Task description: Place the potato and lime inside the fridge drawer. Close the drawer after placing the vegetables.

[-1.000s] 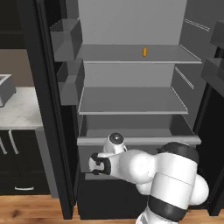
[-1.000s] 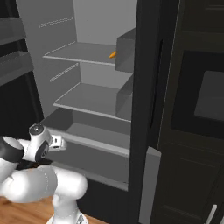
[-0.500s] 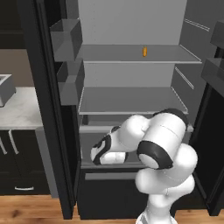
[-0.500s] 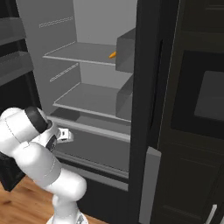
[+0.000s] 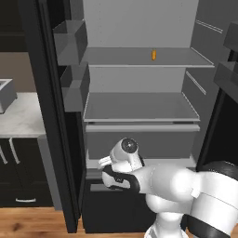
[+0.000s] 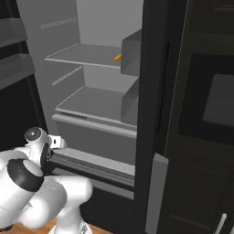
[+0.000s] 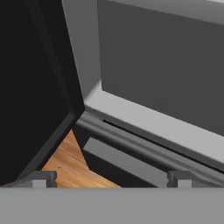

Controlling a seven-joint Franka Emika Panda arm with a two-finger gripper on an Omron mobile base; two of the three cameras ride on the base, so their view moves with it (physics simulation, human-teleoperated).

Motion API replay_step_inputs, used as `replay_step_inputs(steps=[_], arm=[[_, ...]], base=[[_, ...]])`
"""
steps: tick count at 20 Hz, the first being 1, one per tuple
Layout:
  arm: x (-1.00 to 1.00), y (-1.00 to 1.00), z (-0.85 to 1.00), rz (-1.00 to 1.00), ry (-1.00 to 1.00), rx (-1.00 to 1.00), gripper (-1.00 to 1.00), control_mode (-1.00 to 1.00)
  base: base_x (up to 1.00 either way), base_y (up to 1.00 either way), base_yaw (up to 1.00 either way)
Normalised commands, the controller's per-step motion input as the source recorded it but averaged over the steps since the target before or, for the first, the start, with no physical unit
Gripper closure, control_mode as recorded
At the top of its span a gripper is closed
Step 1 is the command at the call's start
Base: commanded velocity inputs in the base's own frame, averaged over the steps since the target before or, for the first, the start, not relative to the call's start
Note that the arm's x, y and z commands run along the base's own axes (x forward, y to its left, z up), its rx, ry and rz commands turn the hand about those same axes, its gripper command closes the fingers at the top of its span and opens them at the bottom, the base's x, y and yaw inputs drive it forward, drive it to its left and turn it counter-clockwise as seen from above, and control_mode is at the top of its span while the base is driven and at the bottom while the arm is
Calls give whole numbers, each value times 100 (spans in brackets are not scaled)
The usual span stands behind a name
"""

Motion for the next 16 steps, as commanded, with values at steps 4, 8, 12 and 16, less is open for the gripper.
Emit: replay_step_inputs(steps=[4, 8, 12, 16], arm=[[19, -4, 78, -3, 9, 0, -100, -100], [-1, -5, 60, -4, 6, 0, -100, -100], [-16, -17, 55, -7, 8, 0, -100, -100], [-42, -21, 7, -10, 2, 0, -100, -100]], base=[[0, 0, 0], [0, 0, 0], [0, 0, 0], [0, 0, 0]])
